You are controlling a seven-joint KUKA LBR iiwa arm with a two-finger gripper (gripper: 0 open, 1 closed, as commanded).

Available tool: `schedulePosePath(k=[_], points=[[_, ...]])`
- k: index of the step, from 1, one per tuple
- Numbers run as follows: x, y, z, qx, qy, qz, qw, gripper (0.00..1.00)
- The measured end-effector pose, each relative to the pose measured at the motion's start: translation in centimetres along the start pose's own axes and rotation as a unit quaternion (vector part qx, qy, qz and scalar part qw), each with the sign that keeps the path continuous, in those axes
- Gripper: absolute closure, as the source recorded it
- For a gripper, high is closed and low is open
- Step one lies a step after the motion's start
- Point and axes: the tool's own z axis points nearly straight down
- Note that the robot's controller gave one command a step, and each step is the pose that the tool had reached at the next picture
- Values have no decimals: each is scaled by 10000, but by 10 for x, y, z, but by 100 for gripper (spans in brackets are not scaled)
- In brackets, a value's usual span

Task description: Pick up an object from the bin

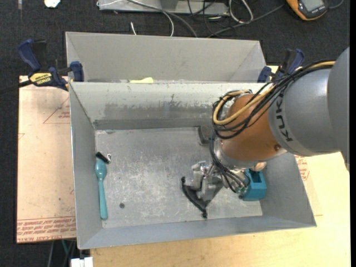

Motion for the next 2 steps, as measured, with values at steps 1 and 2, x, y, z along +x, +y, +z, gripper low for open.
schedulePosePath(k=[1, 2], points=[[0, 0, 0, 0, 0, -1, 10000, 100], [4, 7, -57, -5, 23, -96, 10000, 100]])
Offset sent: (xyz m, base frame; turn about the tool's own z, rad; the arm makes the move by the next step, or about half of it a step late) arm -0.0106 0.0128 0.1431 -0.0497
